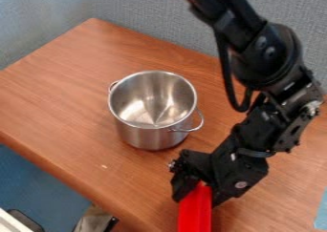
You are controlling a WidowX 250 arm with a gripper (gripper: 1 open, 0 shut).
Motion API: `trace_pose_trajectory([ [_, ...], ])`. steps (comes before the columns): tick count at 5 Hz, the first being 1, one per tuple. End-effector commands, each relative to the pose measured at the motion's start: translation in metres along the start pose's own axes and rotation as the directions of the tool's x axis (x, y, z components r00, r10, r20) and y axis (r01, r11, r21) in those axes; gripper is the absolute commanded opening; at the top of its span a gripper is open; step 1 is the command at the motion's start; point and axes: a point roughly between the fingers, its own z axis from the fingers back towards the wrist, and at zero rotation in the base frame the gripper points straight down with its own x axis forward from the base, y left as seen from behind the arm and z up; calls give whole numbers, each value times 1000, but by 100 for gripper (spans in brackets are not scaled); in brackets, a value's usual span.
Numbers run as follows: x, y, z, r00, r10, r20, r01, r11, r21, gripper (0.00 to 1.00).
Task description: Move the red object from the metal pot to the table
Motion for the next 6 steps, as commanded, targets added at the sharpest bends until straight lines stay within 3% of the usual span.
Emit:
trace_pose_trajectory([
  [1, 9, -4, 3, 1000, -24, -15, 25, 998, 66, 0],
  [4, -11, 20, 13, 993, -95, -64, 99, 993, 70, 0],
  [6, -18, 26, 29, 988, -131, -79, 134, 990, 41, 0],
])
